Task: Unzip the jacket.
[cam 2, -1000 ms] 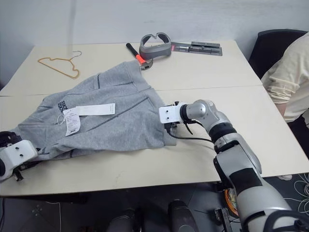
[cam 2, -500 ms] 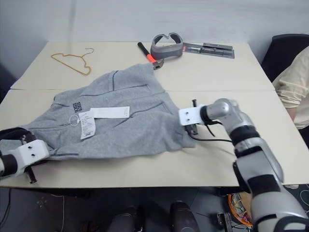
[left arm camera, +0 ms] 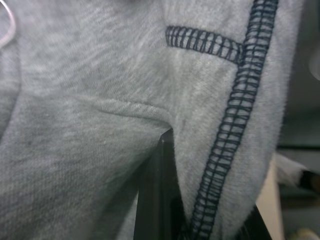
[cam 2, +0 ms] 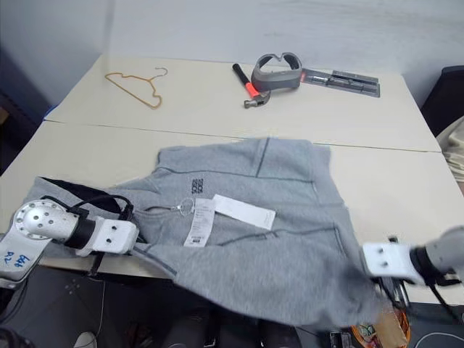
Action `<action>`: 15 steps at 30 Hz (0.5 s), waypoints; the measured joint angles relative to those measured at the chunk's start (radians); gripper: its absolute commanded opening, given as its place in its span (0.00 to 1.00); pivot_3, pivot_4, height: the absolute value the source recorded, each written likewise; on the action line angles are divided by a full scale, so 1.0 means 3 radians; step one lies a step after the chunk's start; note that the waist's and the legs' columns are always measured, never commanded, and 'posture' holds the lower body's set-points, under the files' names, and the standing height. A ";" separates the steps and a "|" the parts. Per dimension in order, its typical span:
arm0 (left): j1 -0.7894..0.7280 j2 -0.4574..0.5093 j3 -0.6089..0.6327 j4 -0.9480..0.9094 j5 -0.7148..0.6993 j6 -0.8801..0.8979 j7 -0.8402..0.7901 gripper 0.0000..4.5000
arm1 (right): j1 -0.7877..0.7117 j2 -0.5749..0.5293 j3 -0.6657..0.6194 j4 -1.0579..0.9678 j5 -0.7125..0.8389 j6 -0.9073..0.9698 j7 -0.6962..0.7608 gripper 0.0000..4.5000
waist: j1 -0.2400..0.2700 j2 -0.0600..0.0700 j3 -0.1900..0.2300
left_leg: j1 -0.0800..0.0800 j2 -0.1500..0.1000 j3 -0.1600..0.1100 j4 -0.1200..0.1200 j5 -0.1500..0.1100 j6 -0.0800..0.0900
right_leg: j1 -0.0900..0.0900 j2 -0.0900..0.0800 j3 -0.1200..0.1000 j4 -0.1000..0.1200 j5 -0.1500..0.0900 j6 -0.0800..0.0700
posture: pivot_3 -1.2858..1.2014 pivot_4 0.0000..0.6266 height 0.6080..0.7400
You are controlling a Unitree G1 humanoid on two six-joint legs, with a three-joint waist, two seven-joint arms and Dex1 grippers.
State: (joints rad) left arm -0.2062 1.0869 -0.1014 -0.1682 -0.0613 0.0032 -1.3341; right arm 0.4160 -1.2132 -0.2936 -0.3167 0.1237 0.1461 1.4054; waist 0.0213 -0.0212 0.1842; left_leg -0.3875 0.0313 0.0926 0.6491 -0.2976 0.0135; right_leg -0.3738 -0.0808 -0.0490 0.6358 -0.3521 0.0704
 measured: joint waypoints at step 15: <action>0.0329 0.0177 0.0164 0.0205 -0.0131 -0.0179 -0.0102 0.32 | -0.0207 0.0554 0.0059 -0.0440 -0.0086 0.0443 -0.0647 0.00 | -0.0215 0.0001 0.0003 | 0.0048 0.0007 0.0010 -0.0009 0.0018 -0.0002 | 0.0010 0.0001 0.0022 0.0046 0.0005 -0.0014 | 0.52 0.24 1.00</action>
State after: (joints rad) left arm -0.1076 1.1401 -0.0522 -0.1067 -0.1006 -0.0506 -1.3647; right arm 0.3538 -1.0470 -0.2759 -0.4486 0.0979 0.2789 1.2112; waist -0.0433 -0.0208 0.1852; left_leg -0.3732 0.0335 0.0955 0.6464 -0.2921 0.0128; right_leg -0.3709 -0.0804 -0.0423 0.6495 -0.3506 0.0663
